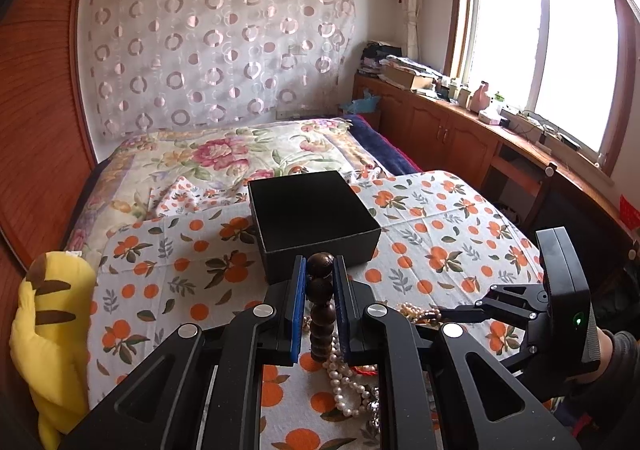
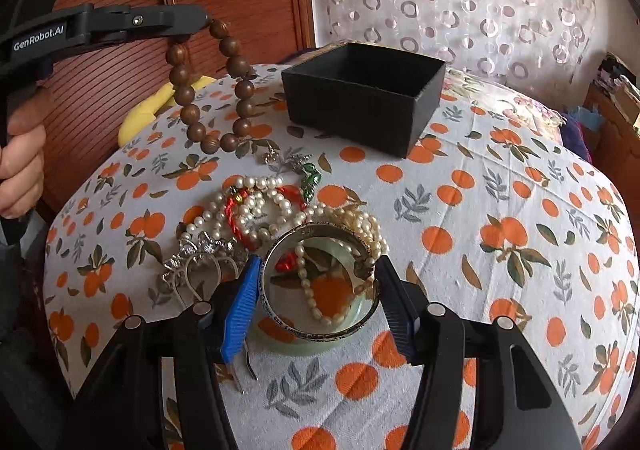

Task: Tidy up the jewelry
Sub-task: 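Lift the silver bangle and wooden bead strand and carry both toward the black box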

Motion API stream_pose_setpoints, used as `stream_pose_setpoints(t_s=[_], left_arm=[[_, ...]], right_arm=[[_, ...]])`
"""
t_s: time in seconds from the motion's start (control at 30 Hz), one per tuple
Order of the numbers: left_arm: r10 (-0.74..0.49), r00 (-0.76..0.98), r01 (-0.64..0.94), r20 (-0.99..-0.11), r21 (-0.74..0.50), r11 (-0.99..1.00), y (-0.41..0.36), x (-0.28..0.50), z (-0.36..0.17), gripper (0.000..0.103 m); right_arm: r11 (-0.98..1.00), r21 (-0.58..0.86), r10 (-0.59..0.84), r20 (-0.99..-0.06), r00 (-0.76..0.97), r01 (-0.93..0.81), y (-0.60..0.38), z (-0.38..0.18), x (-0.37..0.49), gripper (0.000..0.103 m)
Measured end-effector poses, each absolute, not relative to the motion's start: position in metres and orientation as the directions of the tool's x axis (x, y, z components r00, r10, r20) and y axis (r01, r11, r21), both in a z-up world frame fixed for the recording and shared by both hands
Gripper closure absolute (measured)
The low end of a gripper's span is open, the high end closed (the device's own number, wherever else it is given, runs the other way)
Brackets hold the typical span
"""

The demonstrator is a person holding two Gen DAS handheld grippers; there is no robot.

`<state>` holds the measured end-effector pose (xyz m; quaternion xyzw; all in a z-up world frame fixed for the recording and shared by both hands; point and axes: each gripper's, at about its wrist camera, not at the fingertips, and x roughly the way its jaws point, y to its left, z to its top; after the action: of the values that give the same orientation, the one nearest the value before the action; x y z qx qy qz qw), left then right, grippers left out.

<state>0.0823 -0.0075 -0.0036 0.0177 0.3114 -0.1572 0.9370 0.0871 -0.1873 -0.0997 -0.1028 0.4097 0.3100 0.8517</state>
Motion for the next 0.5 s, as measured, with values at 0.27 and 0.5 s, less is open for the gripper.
stream_pose_setpoints(t_s=[0.27,0.5], left_arm=[[-0.284,0.752,0.309,-0.594,-0.063,0.949,-0.0116,0.0817,-0.0047,0.091],[-0.284,0.751,0.31,-0.596,-0.061,0.949,-0.0158,0.081,-0.0064,0.091]], right_arm=[[0.804,0.084,0.44,-0.749,0.495,-0.588,-0.1979,-0.0977,0.078,0.029],[0.803,0.11,0.449,-0.758,0.472,-0.586,-0.1972,-0.1011,0.0781,0.043]])
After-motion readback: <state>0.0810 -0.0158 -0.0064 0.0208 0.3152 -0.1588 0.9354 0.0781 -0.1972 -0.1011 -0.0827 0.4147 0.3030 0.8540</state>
